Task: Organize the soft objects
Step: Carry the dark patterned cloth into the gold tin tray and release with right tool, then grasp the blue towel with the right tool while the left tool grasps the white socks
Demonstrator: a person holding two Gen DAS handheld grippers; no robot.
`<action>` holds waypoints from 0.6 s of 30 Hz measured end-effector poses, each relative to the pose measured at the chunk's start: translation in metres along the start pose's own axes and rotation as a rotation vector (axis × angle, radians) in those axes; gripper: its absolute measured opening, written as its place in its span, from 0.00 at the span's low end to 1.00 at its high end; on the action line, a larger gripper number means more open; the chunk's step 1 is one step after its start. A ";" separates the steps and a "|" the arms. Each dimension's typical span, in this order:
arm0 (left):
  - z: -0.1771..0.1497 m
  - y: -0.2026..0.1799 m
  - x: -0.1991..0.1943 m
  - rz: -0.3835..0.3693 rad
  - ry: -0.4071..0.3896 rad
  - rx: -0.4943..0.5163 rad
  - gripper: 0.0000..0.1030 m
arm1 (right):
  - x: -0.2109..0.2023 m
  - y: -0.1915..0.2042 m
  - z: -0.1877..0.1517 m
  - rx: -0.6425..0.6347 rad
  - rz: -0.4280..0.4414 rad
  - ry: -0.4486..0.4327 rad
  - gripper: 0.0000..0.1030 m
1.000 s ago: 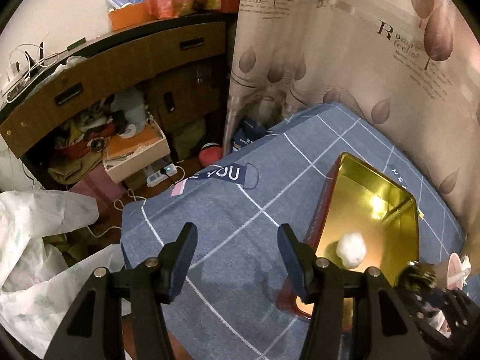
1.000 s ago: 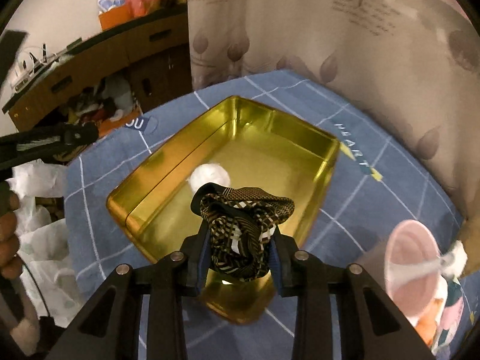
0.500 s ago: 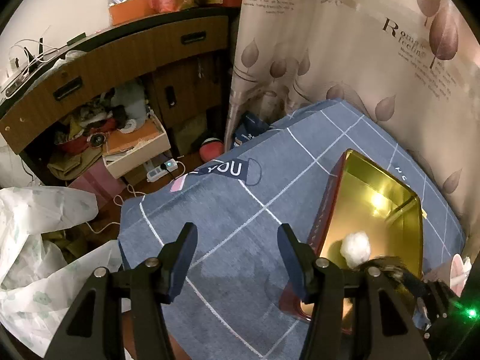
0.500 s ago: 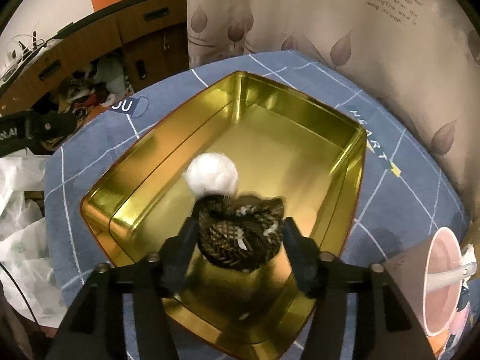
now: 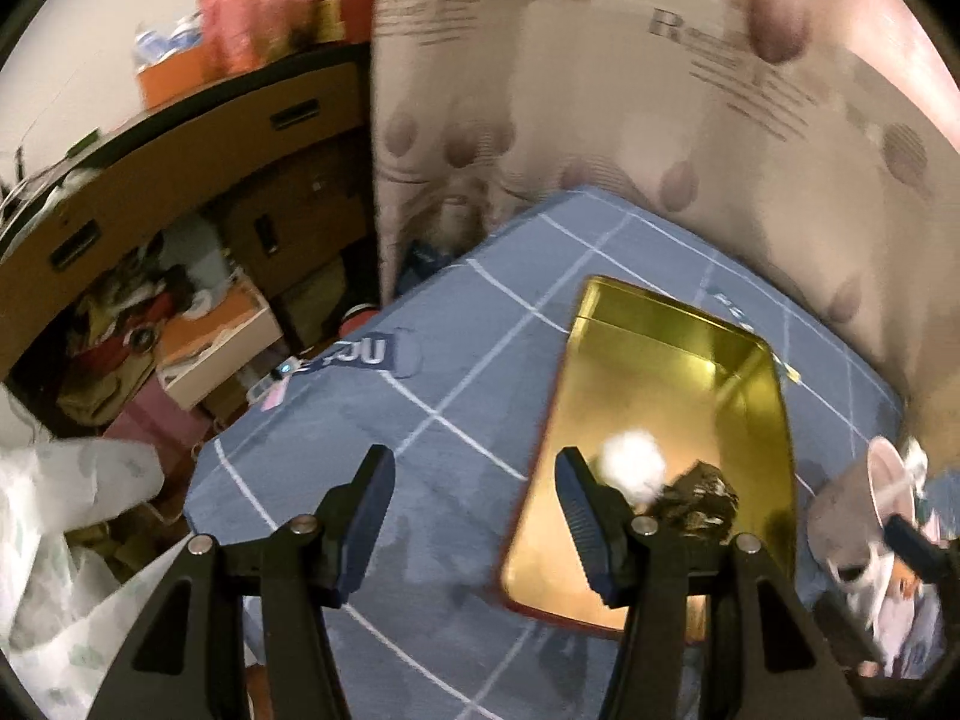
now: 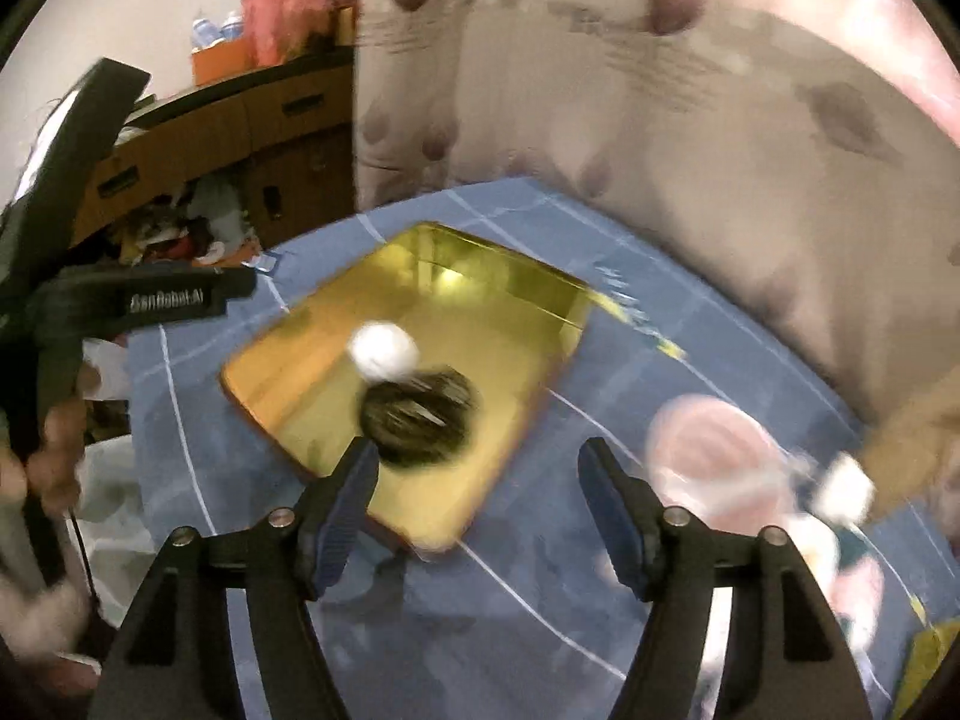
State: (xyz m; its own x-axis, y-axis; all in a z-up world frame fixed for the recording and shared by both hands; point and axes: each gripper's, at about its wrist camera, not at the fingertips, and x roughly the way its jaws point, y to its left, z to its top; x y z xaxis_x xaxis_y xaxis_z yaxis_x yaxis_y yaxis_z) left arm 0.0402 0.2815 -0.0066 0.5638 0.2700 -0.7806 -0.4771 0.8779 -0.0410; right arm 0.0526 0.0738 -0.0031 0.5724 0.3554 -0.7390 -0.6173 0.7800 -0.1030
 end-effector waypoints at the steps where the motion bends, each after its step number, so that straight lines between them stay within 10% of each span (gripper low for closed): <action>1: -0.001 -0.005 -0.001 -0.003 -0.003 0.014 0.55 | -0.010 -0.014 -0.011 0.018 -0.027 0.004 0.65; 10: -0.009 -0.023 -0.003 -0.024 0.004 0.071 0.56 | -0.054 -0.149 -0.096 0.341 -0.303 0.095 0.72; 18: -0.017 -0.040 -0.008 -0.050 0.004 0.122 0.57 | -0.036 -0.197 -0.152 0.462 -0.380 0.188 0.72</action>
State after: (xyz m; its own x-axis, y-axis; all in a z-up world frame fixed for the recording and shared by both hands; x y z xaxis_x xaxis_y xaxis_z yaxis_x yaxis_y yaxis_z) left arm 0.0435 0.2375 -0.0093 0.5820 0.2231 -0.7820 -0.3624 0.9320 -0.0038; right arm 0.0709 -0.1707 -0.0571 0.5751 -0.0543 -0.8163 -0.0681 0.9912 -0.1138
